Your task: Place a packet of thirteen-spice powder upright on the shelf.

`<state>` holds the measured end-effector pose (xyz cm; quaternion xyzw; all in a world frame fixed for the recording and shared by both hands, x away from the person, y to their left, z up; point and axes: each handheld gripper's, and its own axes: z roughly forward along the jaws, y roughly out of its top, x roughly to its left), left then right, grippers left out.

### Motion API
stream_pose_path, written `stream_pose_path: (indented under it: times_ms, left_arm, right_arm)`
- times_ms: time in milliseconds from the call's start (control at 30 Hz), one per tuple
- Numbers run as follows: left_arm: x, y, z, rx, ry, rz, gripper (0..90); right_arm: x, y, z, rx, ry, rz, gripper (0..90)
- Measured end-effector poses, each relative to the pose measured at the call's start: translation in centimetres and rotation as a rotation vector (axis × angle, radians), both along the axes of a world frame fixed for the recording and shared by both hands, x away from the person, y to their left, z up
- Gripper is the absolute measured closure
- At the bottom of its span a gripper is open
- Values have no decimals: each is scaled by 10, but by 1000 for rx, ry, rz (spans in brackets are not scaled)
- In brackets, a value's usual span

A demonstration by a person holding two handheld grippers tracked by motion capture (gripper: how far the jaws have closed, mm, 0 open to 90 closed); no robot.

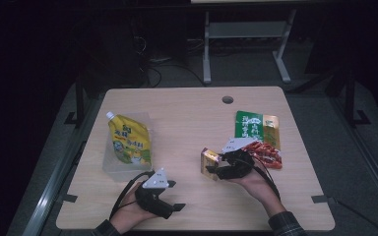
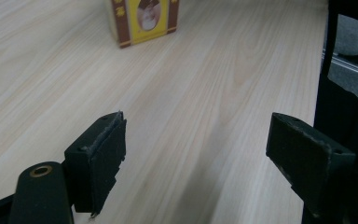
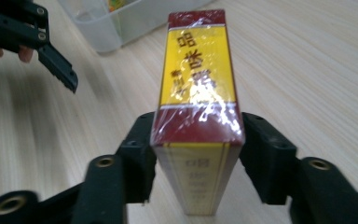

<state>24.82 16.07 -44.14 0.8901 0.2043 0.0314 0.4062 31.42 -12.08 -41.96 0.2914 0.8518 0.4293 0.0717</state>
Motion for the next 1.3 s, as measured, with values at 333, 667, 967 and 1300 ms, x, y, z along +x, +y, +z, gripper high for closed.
stream_pose_path:
  times_ms: [333, 667, 967, 1300]
  left_arm:
    - [9, -21, 2, -1, -20, -66, 193]
    - [13, -34, 4, 4, -26, -103, 194]
    - [12, -33, 4, 19, -33, -99, 193]
    - [8, -24, 7, 7, -50, -62, 193]
  right_arm:
    - [-7, -6, 2, 5, -35, -17, 670]
    - [-28, -24, 18, 28, -61, -27, 672]
    - [-40, -32, 35, 39, -75, -33, 673]
    - [-32, -23, 53, 54, -86, -3, 673]
